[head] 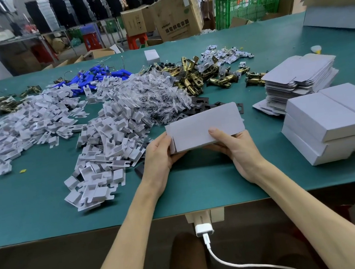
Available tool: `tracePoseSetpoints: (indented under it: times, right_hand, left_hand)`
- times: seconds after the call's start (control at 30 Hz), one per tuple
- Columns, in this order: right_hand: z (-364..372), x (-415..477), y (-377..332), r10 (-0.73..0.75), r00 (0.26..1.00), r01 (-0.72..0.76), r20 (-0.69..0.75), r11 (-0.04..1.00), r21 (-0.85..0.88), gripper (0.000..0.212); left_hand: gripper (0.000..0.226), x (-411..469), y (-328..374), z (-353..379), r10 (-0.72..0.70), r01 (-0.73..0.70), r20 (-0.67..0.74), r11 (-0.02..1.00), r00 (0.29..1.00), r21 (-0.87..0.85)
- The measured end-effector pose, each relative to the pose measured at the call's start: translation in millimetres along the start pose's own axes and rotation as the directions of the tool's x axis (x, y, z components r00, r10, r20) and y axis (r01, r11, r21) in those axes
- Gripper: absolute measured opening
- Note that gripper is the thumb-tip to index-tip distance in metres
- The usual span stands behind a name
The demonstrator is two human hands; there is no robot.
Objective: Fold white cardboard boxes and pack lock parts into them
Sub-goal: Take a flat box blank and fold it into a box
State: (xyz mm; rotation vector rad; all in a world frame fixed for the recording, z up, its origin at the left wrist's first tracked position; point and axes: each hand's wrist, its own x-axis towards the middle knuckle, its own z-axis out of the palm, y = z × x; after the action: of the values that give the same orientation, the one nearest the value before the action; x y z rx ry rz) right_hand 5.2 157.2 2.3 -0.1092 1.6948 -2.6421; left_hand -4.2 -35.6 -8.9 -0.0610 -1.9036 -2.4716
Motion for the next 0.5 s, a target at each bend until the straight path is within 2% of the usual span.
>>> tracePoseSetpoints:
  times: [0.1,0.2,0.33,0.5]
  right_hand:
    - [-0.1,0.3,0.1,-0.011,1.0,0.011,-0.023,1.0,0.012,0.019]
    - [-0.3,0.5,0.3,-0.004,0.999,0.005,-0.036,1.0,0.011,0.016]
    - [-1.0,1.4,-0.1,0.008,0.999,-0.007,-0.046,1.0,0.026,0.019]
    - [-0.9,1.6,0.5,0.002,0.999,-0.001,-0.035,1.0,0.016,0.018]
  left_hand:
    - [0.033,-2.9,-0.2,1.5,0.043,-0.046,0.084,0.998,0.996,0.036]
    - [0.03,-2.4,-1.1,1.3,0.05,-0.05,0.002,0.997,0.999,0.05]
    - [0.004,-3.0,-1.1,0.1,0.028,-0.028,-0.109,1.0,0.994,0.001]
    - [0.014,-2.8,-2.7,0.0,0.027,-0.028,-0.136,1.0,0.99,-0.007]
